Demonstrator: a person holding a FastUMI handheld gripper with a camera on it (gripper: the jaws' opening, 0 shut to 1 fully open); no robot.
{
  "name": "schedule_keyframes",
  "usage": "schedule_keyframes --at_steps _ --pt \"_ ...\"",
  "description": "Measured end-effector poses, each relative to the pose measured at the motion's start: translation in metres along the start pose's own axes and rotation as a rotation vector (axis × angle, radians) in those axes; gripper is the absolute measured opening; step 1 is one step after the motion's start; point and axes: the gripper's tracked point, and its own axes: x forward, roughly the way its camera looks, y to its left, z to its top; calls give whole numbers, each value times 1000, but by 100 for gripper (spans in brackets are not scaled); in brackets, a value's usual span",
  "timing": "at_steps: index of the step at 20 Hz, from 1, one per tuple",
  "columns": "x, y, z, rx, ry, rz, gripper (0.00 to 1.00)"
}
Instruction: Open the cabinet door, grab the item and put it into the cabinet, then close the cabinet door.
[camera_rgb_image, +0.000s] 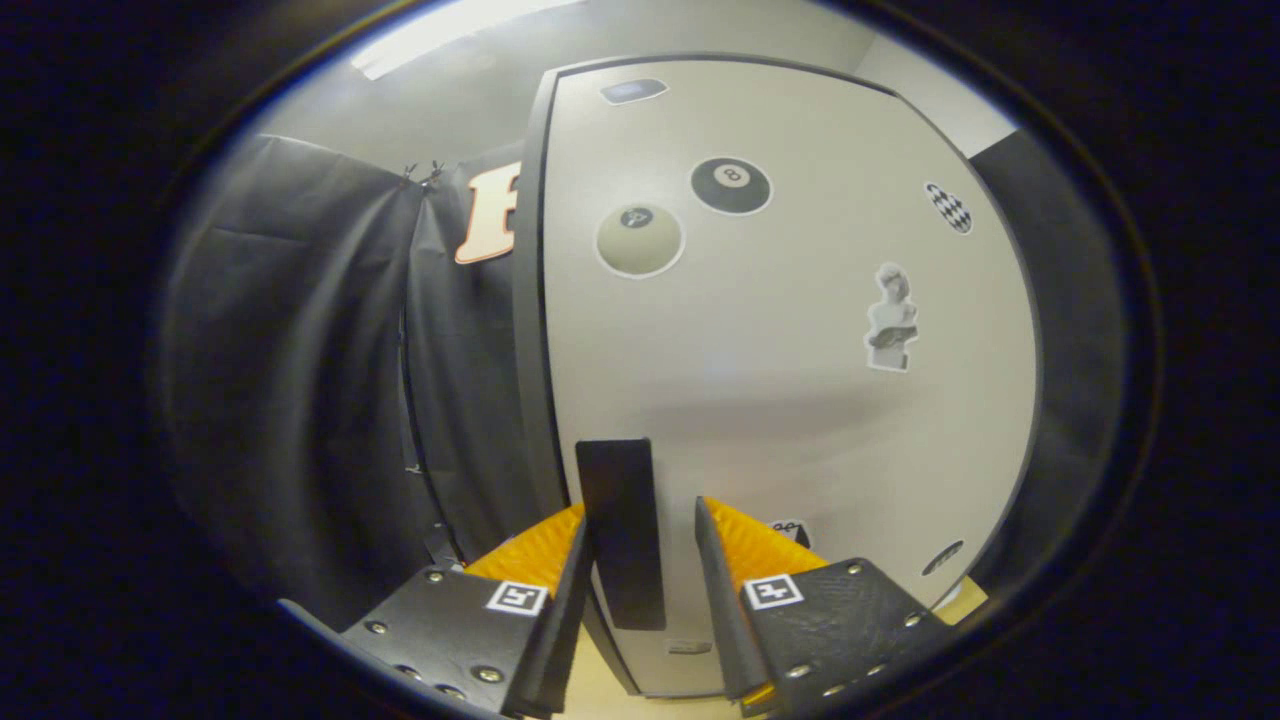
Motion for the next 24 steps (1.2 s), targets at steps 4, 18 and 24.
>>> schedule_keyframes --at_steps 4,18,24 --pt "-1 1 0 -86 -44 -57 32" --pt "-32 -6 2 -98 -76 -217 23" --pt "-66 -8 9 -77 -75 -244 23"
